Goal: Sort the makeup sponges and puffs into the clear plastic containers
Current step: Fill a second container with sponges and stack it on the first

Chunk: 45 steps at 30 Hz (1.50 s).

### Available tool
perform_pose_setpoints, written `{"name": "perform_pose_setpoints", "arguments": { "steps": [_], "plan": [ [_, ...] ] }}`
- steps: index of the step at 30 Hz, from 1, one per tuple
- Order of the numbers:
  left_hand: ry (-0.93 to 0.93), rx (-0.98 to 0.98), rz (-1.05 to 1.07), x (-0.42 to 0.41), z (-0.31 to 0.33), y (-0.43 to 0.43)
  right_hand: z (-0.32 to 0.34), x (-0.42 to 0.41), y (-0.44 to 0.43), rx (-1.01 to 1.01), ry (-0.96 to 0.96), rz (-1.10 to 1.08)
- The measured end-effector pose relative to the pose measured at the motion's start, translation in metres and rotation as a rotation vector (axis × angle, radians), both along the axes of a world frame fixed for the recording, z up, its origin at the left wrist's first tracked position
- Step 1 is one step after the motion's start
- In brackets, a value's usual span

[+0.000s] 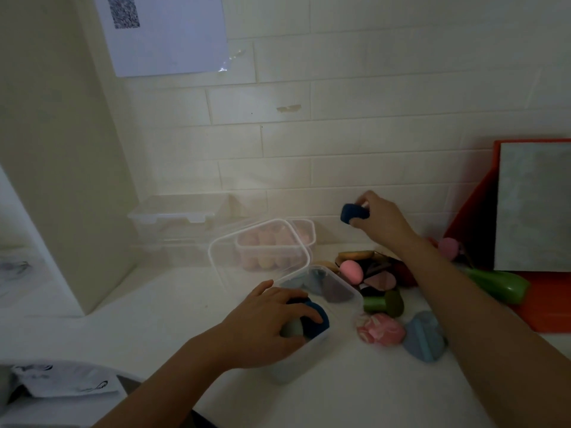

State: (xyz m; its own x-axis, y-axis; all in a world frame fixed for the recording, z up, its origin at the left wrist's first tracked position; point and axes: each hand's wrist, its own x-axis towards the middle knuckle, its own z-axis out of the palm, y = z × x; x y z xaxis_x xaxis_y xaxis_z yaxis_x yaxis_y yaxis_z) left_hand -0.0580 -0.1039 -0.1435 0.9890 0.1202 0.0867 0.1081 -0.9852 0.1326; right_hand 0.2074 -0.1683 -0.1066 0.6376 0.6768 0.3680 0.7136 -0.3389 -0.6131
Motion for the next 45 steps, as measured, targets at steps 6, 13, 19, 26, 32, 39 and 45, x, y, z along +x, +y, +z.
{"name": "perform_pose_setpoints", "arguments": {
  "steps": [6, 13, 19, 26, 32, 39, 45],
  "plan": [
    [0.008, 0.027, 0.0, 0.003, -0.002, 0.002, 0.049, -0.061, -0.041, -0.496, -0.11, 0.634],
    [0.035, 0.041, 0.015, 0.004, 0.003, -0.003, 0.039, -0.099, -0.05, -0.729, -0.168, 0.723],
    [0.05, 0.039, 0.03, 0.005, 0.003, -0.004, 0.039, -0.113, -0.042, -0.804, -0.268, 0.728],
    [0.028, 0.009, 0.052, 0.005, 0.003, -0.006, 0.031, -0.121, -0.031, -0.907, -0.337, 0.697],
    [0.013, -0.007, 0.072, 0.004, 0.003, -0.009, 0.011, -0.128, -0.029, -0.853, -0.385, 0.543],
    [-0.006, -0.023, 0.063, 0.006, 0.002, -0.009, -0.002, -0.136, -0.019, -0.893, -0.429, 0.469],
    [0.041, -0.019, 0.094, 0.009, 0.003, -0.005, -0.004, -0.127, -0.022, -0.926, -0.329, 0.459]
  ]
}}
